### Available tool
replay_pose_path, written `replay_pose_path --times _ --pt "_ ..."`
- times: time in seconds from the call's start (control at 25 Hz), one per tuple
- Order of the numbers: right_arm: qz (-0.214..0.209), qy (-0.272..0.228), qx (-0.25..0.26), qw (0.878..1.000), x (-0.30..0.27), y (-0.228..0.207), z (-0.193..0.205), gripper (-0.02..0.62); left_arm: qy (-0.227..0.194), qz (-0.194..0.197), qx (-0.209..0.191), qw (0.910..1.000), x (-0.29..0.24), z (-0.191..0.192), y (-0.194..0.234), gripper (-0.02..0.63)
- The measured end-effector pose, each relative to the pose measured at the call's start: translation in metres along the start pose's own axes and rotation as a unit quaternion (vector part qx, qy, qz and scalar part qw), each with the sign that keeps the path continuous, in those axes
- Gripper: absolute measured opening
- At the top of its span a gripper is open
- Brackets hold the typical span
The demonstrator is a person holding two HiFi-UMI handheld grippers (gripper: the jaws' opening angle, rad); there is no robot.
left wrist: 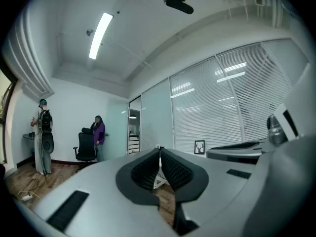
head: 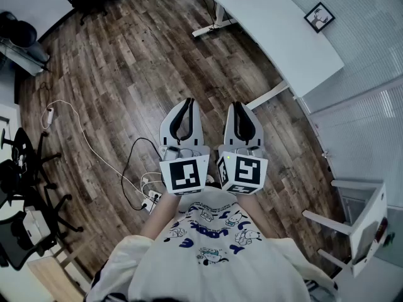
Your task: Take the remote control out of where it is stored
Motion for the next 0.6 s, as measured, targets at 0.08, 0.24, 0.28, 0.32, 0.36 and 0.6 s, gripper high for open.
replay_pose_path --times 0.08,0.24,0.28,0.32,0.36,0.6 --pt "0.0 0.0 0.0 1.0 -0.002 0.0 0.0 0.049 -0.005 -0.001 0.006 1.0 -0.002 0.0 0.001 0.025" --pt "-0.001 0.002 0.0 1.0 -0.006 0.002 -0.001 0.049 -0.007 -0.003 0.008 0.9999 -0.005 -0.001 0.004 0.025" --pt "-0.001 0.002 0.0 1.0 -0.007 0.002 -0.001 0.049 -0.004 -0.002 0.007 1.0 -0.006 -0.001 0.005 0.025" --pt "-0.002 0.003 -0.001 1.0 -0.009 0.001 -0.001 0.049 -0.007 -0.003 0.01 0.9999 -0.008 -0.001 0.005 0.025" --pt "-0.003 0.003 -0.003 1.0 -0.011 0.0 -0.001 0.049 -0.013 -0.003 0.016 0.9998 -0.011 -0.001 0.005 0.025" --pt "-0.008 0.008 -0.009 1.0 -0.031 -0.008 -0.006 0.051 -0.018 -0.005 0.025 0.9995 -0.032 -0.005 0.009 0.025"
Point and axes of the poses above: the fingertips, and each gripper's own axes: x backward along the fingers, y to its left, z out of its underside, the point moved 8 cm from there along x, backward along the fingers, and after that the axes turned 13 degrees about y, right-handed, at the moved point
